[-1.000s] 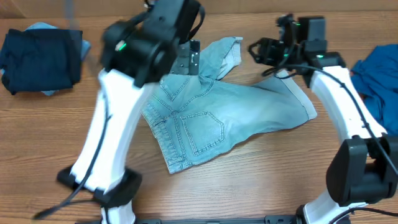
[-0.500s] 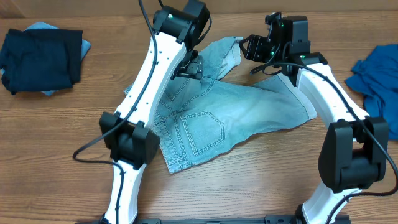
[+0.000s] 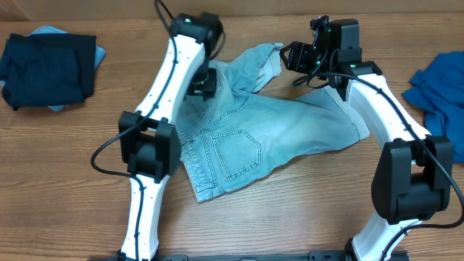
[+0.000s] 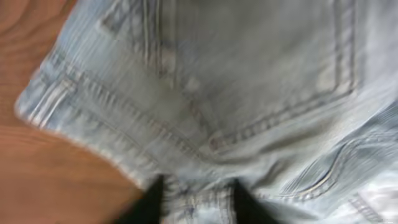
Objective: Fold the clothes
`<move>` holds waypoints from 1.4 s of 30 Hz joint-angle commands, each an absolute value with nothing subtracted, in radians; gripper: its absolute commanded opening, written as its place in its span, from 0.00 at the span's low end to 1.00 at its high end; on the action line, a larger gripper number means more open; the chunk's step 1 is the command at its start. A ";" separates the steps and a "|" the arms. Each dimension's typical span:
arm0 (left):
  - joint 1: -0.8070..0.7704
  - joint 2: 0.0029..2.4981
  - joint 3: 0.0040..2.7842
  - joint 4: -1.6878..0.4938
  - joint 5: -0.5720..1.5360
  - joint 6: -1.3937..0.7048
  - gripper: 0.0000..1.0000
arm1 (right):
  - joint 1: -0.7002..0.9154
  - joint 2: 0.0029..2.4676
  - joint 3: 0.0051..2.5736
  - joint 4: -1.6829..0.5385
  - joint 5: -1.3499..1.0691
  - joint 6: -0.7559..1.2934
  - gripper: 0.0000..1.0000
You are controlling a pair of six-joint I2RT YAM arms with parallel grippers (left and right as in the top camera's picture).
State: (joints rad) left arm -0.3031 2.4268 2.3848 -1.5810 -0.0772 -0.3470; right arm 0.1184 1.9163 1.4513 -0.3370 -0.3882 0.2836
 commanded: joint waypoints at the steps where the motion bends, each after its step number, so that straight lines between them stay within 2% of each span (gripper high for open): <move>1: -0.232 2.426 2.380 -1.564 0.015 -0.287 0.06 | 0.115 1.910 1.454 -0.350 -0.382 0.281 0.62; 5: -0.155 2.426 2.375 -1.600 0.022 -0.212 0.11 | 0.115 1.910 1.454 -0.364 -0.382 0.281 0.61; 10: -0.102 2.426 2.290 -1.582 0.095 -0.074 0.22 | 0.115 1.910 1.454 -0.364 -0.382 0.282 0.61; 18: -0.107 2.426 2.107 -1.429 0.107 -0.050 0.21 | 0.115 1.910 1.454 -0.364 -0.382 0.282 0.61; 22: -0.107 2.426 2.046 -1.354 0.094 -0.051 0.25 | 0.115 1.910 1.454 -0.365 -0.382 0.282 0.61; 26: -0.105 2.427 1.957 -1.271 0.022 -0.063 0.22 | 0.115 1.910 1.454 -0.365 -0.382 0.285 0.60; 31: -0.081 2.427 1.893 -1.166 -0.237 -0.209 0.15 | 0.115 1.910 1.454 -0.374 -0.382 0.285 0.60; 36: -0.065 2.427 1.896 -1.056 -0.363 -0.271 0.16 | 0.115 1.910 1.454 -0.382 -0.382 0.285 0.61; 42: -0.028 2.427 1.904 -0.899 -0.419 -0.296 0.17 | 0.115 1.910 1.454 -0.421 -0.383 0.284 0.60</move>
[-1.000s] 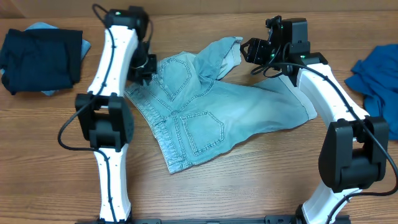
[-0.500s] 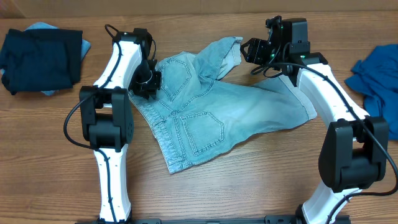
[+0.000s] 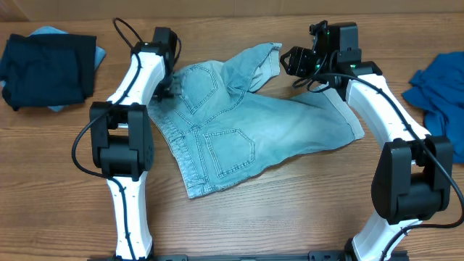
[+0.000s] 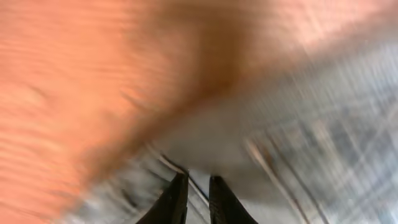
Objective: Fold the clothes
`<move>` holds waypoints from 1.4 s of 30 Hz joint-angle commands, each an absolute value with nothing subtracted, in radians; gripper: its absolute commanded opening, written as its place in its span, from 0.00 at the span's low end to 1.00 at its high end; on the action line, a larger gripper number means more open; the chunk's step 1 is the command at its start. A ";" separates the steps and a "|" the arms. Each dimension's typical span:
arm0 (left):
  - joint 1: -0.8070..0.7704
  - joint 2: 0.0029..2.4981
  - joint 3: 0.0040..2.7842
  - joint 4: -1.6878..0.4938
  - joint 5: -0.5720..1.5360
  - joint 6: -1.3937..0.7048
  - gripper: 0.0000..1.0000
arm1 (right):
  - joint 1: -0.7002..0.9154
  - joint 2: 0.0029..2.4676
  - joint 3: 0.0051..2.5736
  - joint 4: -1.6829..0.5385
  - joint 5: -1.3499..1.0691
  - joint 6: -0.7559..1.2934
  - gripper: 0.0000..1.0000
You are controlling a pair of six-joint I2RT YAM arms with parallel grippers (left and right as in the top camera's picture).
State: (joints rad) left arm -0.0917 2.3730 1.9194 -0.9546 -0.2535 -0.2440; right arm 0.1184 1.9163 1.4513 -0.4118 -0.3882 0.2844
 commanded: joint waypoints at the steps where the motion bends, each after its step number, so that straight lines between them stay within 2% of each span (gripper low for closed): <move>1: -0.022 2.427 1.910 -0.883 -0.433 -0.295 0.18 | 0.115 1.910 1.454 -0.428 -0.382 0.284 0.60; 7: 0.019 2.427 2.022 -0.872 -0.450 -0.284 0.20 | 0.115 1.910 1.454 -0.444 -0.383 0.284 0.62; 11: 0.039 2.427 2.183 -0.958 -0.350 -0.209 0.19 | 0.116 1.910 1.454 -0.451 -0.385 0.284 0.68; 14: 0.016 2.427 2.315 -1.080 -0.263 -0.194 0.23 | 0.117 1.910 1.454 -0.442 -0.382 0.284 0.76; 18: -0.058 2.427 2.458 -1.324 -0.031 -0.182 0.27 | 0.117 1.915 1.454 -0.344 -0.382 0.257 0.87; 23: -0.173 2.427 2.481 -1.536 0.061 -0.181 0.31 | 0.117 1.942 1.454 -0.304 -0.382 0.262 0.88; 27: -0.258 2.427 2.481 -1.611 0.054 -0.171 0.31 | 0.111 1.954 1.453 -0.323 -0.383 0.250 0.82; 29: -0.290 2.427 2.481 -1.615 0.048 -0.180 0.32 | 0.111 1.961 1.453 -0.312 -0.398 0.187 0.70; 31: -0.318 2.427 2.481 -1.613 0.049 -0.210 0.32 | 0.112 1.983 1.454 -0.299 -0.424 0.152 0.49; 34: -0.342 2.427 2.481 -1.646 0.049 -0.245 0.31 | 0.111 2.019 1.453 -0.322 -0.422 0.160 0.27; 38: -0.362 2.427 2.481 -1.686 0.049 -0.248 0.30 | 0.097 2.020 1.454 -0.382 -0.420 0.232 0.23; 42: -0.392 2.427 2.481 -1.690 0.060 -0.246 0.30 | 0.064 2.008 1.456 -0.492 -0.419 0.285 0.29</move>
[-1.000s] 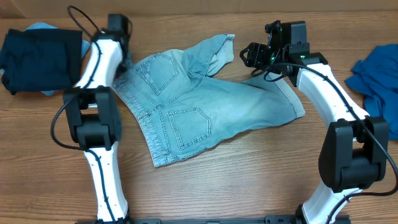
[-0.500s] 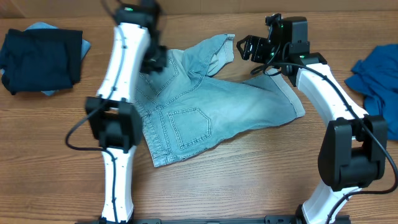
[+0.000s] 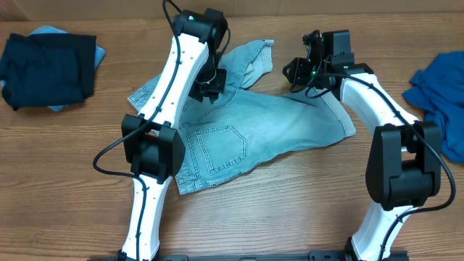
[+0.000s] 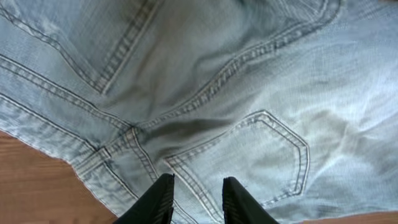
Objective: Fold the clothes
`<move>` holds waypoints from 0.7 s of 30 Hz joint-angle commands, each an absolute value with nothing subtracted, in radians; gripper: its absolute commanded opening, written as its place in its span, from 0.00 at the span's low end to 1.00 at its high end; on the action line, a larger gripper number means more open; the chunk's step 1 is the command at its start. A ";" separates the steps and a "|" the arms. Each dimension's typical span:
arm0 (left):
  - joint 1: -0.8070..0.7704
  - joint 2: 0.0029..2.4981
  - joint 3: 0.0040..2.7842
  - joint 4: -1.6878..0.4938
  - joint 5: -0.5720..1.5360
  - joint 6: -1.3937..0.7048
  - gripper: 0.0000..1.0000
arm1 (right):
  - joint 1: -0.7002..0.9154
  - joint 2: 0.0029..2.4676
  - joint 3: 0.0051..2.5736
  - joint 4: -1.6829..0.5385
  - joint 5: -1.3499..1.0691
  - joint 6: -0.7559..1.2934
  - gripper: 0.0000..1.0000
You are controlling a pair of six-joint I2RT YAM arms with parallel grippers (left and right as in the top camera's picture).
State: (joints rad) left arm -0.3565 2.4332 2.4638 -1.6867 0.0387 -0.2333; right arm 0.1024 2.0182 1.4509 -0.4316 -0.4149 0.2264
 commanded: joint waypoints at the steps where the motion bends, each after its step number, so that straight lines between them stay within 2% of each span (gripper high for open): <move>1: -0.398 2.427 2.481 -1.690 0.060 -0.241 0.31 | 0.054 2.005 1.456 -0.522 -0.421 0.294 0.29; 3: -0.418 2.427 2.481 -1.690 0.056 -0.237 0.31 | 0.025 1.998 1.456 -0.590 -0.421 0.296 0.31; 6: -0.440 2.427 2.481 -1.690 0.018 -0.217 0.27 | -0.008 1.983 1.456 -0.641 -0.441 0.253 0.52; 9: -0.467 2.421 2.481 -1.690 -0.081 -0.218 0.26 | -0.038 1.952 1.456 -0.689 -0.458 0.224 0.64; 15: -0.524 2.323 2.481 -1.690 -0.225 -0.257 0.26 | -0.059 1.847 1.456 -0.828 -0.421 0.181 0.71; 21: -0.563 2.096 2.481 -1.690 -0.299 -0.294 0.34 | -0.060 1.797 1.455 -0.988 -0.389 0.183 0.74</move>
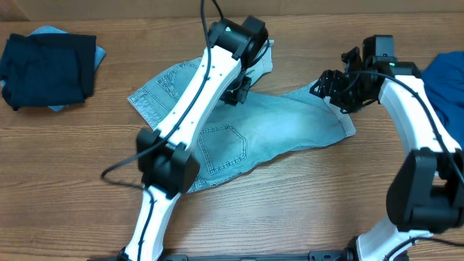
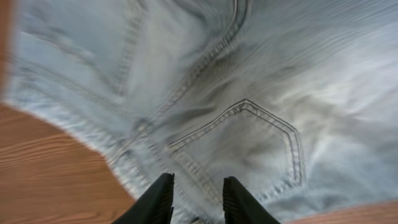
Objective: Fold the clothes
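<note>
Light blue jeans (image 1: 283, 123) lie back side up across the middle of the table, waist at the left, one leg folded up behind the left arm. My left gripper (image 1: 237, 90) hovers over them. In the left wrist view the left gripper (image 2: 197, 198) is open, and a back pocket (image 2: 249, 146) and the waistband edge show beyond its fingers. My right gripper (image 1: 332, 85) is at the top right corner of the leg hem (image 1: 341, 116). Whether it holds the cloth is not visible.
A folded pile of dark navy clothes (image 1: 47, 61) sits at the back left. A blue garment (image 1: 444, 76) lies at the right edge. Bare wooden table (image 1: 304, 203) runs along the front.
My left gripper, still open, has moved to the right over the jeans. My right gripper has moved right and nearer, from beside the folded-up leg to the hem corner. The jeans lie much the same.
First my left gripper was at the jeans' waist with denim between its fingers. Then it was further left, nearly shut, and the waist lay further left too. After that it was open above the pockets with the waist spread flat. Now both grippers are further right.
</note>
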`<move>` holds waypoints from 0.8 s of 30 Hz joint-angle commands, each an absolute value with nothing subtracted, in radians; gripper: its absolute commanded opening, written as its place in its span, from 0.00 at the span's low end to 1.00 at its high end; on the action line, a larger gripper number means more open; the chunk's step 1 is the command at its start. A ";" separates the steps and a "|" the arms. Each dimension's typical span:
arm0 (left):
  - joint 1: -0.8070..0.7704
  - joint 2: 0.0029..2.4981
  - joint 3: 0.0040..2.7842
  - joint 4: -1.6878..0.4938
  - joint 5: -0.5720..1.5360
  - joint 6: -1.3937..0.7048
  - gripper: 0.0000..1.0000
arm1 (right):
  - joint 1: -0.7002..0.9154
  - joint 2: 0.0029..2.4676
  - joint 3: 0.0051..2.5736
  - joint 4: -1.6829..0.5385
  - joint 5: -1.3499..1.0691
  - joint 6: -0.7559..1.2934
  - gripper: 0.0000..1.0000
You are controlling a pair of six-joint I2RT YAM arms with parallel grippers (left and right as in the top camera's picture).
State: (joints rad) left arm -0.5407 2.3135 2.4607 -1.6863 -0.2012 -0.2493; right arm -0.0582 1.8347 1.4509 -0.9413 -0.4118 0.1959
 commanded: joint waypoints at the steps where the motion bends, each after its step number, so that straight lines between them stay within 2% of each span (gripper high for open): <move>1: -0.569 2.054 2.481 -1.690 -0.314 -0.295 0.36 | -0.060 1.796 1.455 -1.011 -0.389 0.187 0.74; 4: -0.582 1.926 2.471 -1.690 -0.353 -0.307 0.42 | -0.061 1.796 1.455 -1.073 -0.389 0.186 0.75; 8: -0.585 1.781 2.380 -1.690 -0.445 -0.340 0.42 | -0.061 1.795 1.455 -1.111 -0.374 0.182 0.75; 14: -0.630 1.564 2.082 -1.689 -0.570 -0.474 0.43 | -0.061 1.795 1.455 -1.162 -0.371 0.181 0.76; 16: -0.644 1.502 1.959 -1.674 -0.578 -0.533 0.47 | -0.061 1.795 1.454 -1.186 -0.362 0.183 0.77; 24: -0.648 1.407 1.410 -1.238 -0.172 -0.422 0.69 | -0.061 1.795 1.407 -1.162 -0.302 0.323 0.89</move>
